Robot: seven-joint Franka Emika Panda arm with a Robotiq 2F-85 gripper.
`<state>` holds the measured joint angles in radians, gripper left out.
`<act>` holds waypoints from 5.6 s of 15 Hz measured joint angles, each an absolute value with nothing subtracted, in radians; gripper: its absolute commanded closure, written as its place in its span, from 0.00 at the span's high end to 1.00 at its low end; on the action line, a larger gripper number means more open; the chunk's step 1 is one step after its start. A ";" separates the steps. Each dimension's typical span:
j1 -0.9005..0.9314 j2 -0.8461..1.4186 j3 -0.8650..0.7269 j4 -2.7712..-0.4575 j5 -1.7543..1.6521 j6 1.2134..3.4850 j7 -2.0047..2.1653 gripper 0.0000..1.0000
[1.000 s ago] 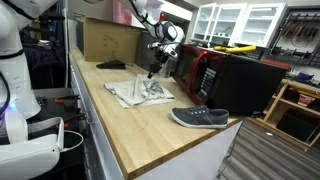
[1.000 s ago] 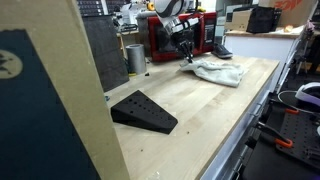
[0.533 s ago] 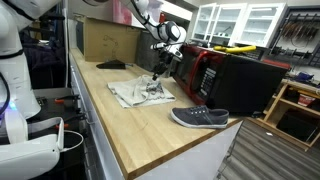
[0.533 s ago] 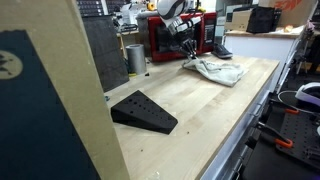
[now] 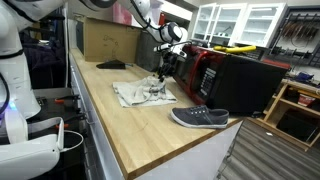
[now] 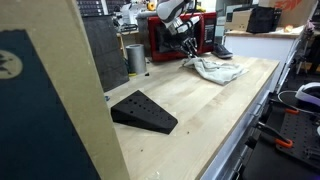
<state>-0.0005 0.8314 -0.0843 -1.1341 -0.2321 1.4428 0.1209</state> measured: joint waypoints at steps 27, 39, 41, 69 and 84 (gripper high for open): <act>0.029 0.762 -0.036 -1.295 -0.295 1.359 -0.055 1.00; 0.019 0.767 -0.049 -1.302 -0.314 1.384 -0.051 0.58; 0.019 0.769 -0.049 -1.303 -0.314 1.396 -0.051 0.42; -0.034 0.816 -0.085 -1.194 -0.316 1.499 0.016 0.01; 0.043 0.686 -0.151 -1.457 -0.786 1.892 0.063 0.35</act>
